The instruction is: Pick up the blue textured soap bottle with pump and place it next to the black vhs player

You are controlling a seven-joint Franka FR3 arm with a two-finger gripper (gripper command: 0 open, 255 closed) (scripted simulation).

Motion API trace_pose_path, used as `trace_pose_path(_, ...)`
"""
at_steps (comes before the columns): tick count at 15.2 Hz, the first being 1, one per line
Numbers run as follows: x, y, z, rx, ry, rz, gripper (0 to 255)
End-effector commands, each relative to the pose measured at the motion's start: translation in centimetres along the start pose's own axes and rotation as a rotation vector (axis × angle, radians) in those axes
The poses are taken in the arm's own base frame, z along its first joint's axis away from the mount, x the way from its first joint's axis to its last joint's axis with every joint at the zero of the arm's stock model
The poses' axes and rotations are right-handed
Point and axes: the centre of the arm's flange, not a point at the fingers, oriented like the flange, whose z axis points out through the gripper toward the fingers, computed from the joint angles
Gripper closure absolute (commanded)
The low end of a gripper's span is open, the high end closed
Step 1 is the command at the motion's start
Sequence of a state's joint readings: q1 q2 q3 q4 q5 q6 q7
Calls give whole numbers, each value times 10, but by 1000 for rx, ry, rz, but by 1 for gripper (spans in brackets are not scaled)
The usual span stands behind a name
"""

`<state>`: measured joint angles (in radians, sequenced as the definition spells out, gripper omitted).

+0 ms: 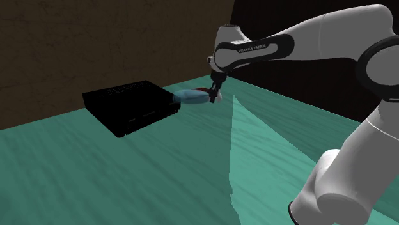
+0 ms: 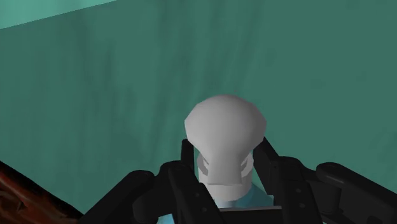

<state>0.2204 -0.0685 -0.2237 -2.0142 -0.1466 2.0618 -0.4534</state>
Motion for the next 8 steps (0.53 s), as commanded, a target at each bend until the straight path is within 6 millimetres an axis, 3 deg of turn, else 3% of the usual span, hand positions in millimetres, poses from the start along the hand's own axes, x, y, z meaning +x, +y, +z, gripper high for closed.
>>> trace_pose_path(1, 20, -18, -1, 0, 1, 2, 255)
trace_pose_path(8, 82, -85, -9, 0, 1, 2, 255)
